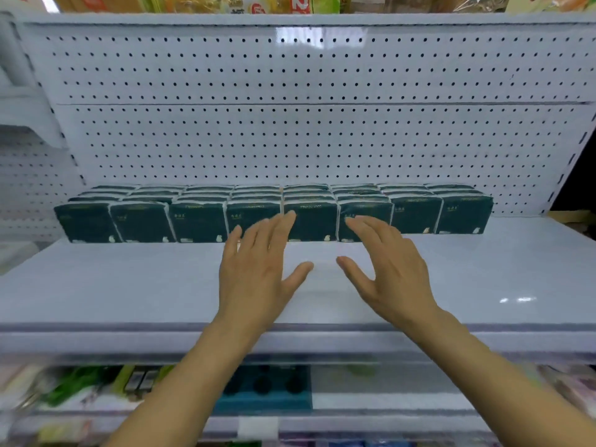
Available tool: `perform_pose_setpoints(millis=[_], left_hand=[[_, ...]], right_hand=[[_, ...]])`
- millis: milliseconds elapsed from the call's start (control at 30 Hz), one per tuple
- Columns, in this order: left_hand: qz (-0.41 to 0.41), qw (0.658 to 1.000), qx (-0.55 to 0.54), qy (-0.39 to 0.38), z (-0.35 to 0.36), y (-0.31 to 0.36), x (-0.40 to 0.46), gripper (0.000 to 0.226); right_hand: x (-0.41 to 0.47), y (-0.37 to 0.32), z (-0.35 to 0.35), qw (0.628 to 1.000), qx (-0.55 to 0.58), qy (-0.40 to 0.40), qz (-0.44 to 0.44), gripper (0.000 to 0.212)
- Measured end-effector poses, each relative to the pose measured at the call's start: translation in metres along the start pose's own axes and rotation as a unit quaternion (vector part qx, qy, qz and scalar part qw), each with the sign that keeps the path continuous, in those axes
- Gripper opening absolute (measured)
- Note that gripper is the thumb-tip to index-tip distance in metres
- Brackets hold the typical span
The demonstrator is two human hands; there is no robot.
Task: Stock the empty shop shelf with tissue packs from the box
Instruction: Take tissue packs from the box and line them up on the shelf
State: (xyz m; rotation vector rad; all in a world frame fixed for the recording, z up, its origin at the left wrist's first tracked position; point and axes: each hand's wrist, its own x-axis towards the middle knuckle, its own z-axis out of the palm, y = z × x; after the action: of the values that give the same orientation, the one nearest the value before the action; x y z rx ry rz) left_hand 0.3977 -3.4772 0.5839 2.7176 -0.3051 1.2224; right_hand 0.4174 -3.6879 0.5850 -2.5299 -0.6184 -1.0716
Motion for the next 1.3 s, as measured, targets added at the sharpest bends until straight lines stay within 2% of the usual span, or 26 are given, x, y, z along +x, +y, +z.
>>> perform_pose_setpoints(millis=[100,300,500,633,733,867,1000,1100,1200,1300], left_hand=[[-0.029,0.999,-0.011,0.009,-0.036,0.001,-0.043,0.070],[-0.049,0.997,0.027,-0.051,-0.088,-0.030,-0.138,0.066],[-0.130,0.980,0.069,-0.135,-0.125,-0.105,-0.219,0.067],[-0.193,0.961,0.074,-0.186,-0.153,-0.165,-0.274,0.065],[-0.261,0.932,0.058,-0.245,-0.172,-0.217,-0.319,0.065],[-0.323,0.892,0.012,-0.315,-0.179,-0.282,-0.389,0.064],[-0.389,0.833,-0.078,-0.386,-0.166,-0.319,-0.451,0.062],[-0.405,0.788,-0.117,-0.449,-0.146,-0.330,-0.491,0.057],[-0.407,0.741,-0.135,-0.517,-0.123,-0.335,-0.527,0.052],[-0.424,0.707,-0.159,-0.544,-0.103,-0.338,-0.552,0.051]], right_hand=[[-0.032,-0.030,-0.007,0.998,0.042,0.008,-0.039,0.051],[-0.085,-0.105,0.009,0.984,0.136,-0.051,-0.103,0.047],[-0.110,-0.198,0.050,0.963,0.178,-0.126,-0.155,0.046],[-0.129,-0.264,0.088,0.949,0.205,-0.180,-0.156,0.041],[-0.152,-0.316,0.121,0.938,0.217,-0.230,-0.140,0.038],[-0.190,-0.376,0.168,0.911,0.205,-0.337,-0.118,0.038],[-0.228,-0.415,0.206,0.855,0.156,-0.485,-0.100,0.043],[-0.254,-0.427,0.234,0.814,0.118,-0.559,-0.104,0.044],[-0.273,-0.432,0.259,0.782,0.091,-0.607,-0.109,0.042],[-0.288,-0.435,0.280,0.774,0.076,-0.616,-0.124,0.042]])
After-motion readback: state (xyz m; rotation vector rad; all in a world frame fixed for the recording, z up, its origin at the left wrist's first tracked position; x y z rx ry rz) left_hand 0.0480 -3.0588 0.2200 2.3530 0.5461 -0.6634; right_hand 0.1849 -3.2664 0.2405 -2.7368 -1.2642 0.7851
